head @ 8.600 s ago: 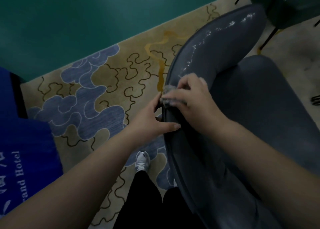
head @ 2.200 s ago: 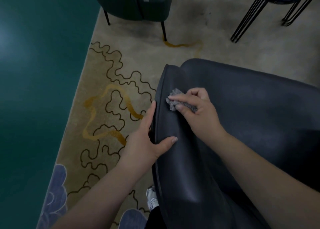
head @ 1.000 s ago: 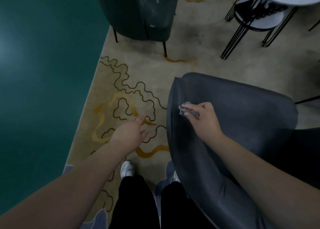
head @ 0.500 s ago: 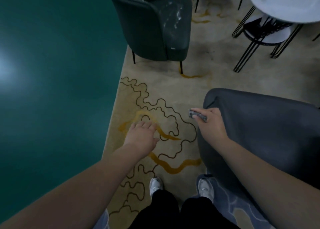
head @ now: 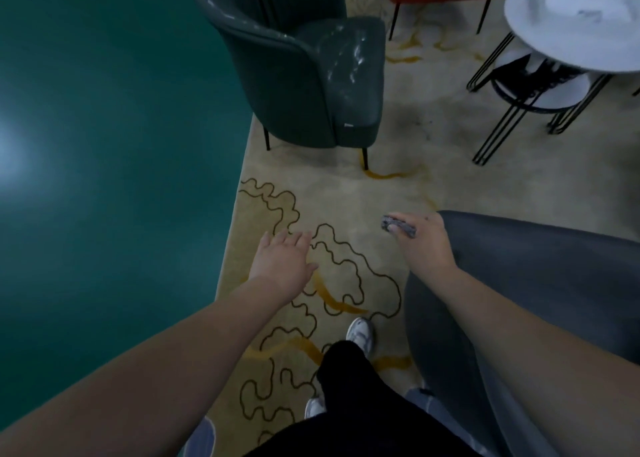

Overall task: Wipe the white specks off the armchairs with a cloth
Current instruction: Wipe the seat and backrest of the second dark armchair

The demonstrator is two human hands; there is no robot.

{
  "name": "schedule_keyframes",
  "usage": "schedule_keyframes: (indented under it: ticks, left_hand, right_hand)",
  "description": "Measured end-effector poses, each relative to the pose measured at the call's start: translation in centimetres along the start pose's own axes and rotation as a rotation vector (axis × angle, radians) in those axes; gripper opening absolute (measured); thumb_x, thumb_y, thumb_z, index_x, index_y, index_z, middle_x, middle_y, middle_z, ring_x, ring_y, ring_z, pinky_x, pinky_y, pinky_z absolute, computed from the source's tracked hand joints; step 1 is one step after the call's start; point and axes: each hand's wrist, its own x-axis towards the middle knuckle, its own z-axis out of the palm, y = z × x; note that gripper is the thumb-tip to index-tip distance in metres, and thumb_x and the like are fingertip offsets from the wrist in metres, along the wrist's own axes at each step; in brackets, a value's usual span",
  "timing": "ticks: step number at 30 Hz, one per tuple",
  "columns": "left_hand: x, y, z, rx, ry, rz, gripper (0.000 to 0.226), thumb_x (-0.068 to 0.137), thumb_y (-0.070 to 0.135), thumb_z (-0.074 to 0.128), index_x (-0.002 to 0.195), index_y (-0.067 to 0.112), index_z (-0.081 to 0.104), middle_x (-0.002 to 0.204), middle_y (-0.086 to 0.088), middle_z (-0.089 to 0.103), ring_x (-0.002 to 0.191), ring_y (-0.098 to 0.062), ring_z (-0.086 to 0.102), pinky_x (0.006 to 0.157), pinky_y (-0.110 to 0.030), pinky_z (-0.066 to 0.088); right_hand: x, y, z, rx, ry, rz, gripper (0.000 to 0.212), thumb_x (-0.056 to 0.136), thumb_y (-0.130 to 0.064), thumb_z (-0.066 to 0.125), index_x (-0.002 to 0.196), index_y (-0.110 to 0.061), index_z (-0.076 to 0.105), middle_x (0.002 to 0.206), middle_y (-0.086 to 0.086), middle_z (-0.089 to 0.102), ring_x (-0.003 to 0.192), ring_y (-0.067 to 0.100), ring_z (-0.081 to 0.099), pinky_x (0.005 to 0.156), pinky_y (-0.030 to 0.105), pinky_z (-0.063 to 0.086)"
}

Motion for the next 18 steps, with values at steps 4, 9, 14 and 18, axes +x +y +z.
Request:
schedule_keyframes:
  ticks: [4,9,14,18]
  left_hand:
    - [6.0,0.8,-3.3,0.007,0.003,0.023,0.066,0.098,0.052,0.031,0.154,0.021,0.013,0.158,0.0,0.026,0.145,-0.023,0.017,0.119,-0.046,0.013]
    - [12.1,1.1,-6.7,0.004,0.006,0.016,0.065,0.098,0.052,0.03,0.154,0.021,0.015,0.159,0.0,0.022,0.146,-0.022,0.015,0.119,-0.046,0.011]
    - [17.4,0.8,-9.3,0.038,0.002,0.041,0.066,0.098,0.053,0.03,0.153,0.021,0.013,0.159,0.0,0.02,0.146,-0.023,0.015,0.119,-0.045,0.012]
    - [23.0,0.3,-11.2,0.085,0.002,0.091,0.069,0.097,0.055,0.031,0.153,0.021,0.01,0.16,-0.002,0.019,0.146,-0.025,0.014,0.118,-0.047,0.011]
  right_hand:
    - [6.6,0.4,-1.8,0.043,0.005,0.057,0.029,0.096,-0.032,0.054,0.122,-0.025,0.065,0.121,0.01,0.058,0.106,0.017,0.054,0.1,0.017,0.035]
    - [13.0,0.3,-3.5,0.019,0.053,0.085,0.028,0.095,-0.032,0.055,0.121,-0.026,0.065,0.117,0.011,0.056,0.097,0.012,0.049,0.097,0.02,0.036]
    - [18.3,0.0,-4.3,0.07,0.041,0.065,0.028,0.095,-0.033,0.055,0.12,-0.026,0.065,0.118,0.006,0.057,0.093,0.008,0.053,0.095,0.021,0.039]
    - [22.7,-0.4,-4.8,0.086,0.088,0.096,0.029,0.094,-0.032,0.057,0.12,-0.026,0.065,0.117,0.007,0.057,0.085,0.001,0.04,0.087,0.011,0.03]
